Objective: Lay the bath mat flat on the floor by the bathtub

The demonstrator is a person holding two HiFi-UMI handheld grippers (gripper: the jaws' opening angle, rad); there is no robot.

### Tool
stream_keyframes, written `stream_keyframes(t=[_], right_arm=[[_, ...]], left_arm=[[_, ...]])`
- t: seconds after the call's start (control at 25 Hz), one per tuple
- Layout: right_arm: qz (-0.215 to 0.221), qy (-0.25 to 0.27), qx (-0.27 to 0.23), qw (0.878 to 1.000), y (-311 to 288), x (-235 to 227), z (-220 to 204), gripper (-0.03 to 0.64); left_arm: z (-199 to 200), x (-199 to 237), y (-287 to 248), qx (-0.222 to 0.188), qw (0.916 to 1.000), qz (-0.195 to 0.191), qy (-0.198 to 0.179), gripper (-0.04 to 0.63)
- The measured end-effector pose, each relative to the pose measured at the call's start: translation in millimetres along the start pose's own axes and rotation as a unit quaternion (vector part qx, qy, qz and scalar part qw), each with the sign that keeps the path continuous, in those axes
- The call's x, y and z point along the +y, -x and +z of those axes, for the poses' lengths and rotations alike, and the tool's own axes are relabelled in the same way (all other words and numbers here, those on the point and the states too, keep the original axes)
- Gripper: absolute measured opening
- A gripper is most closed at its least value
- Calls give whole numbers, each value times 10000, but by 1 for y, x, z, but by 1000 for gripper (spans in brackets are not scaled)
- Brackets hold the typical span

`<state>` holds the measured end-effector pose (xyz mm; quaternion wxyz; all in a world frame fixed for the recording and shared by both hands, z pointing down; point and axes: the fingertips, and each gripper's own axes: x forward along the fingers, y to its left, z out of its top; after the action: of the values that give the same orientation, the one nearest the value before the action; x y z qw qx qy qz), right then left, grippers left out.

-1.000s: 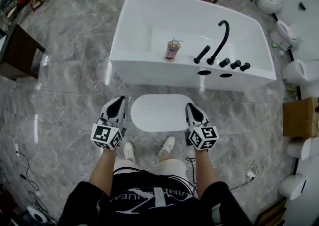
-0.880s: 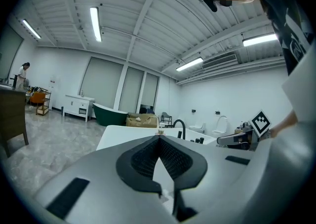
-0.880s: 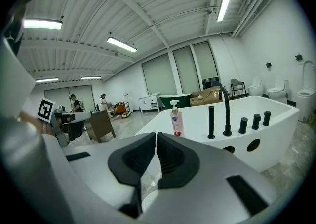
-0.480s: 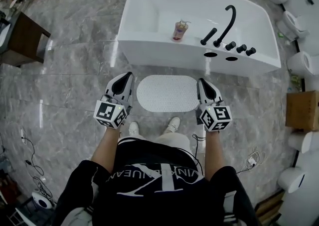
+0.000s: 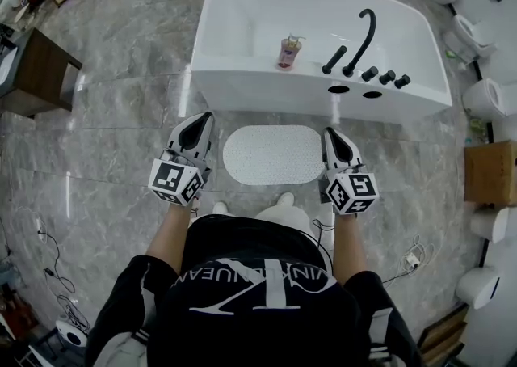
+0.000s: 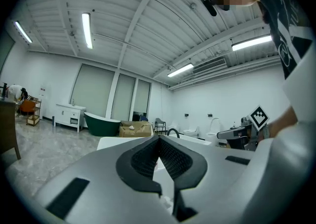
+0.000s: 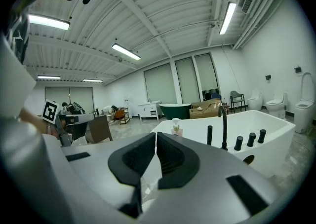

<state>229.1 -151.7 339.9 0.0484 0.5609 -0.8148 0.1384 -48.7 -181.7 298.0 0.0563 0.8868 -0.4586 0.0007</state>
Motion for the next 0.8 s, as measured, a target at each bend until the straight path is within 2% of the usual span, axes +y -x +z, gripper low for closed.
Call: stream_keyframes(t=[0.44,0.8], right_arm=[[-41,89,-181,9998,2,17,14,29],[-120,15,-164,9998,7,21,9,29]], left_arm=[[22,15,12,-268,9996,33,-128,14],[14,20,20,-208,9997,109,-19,14]])
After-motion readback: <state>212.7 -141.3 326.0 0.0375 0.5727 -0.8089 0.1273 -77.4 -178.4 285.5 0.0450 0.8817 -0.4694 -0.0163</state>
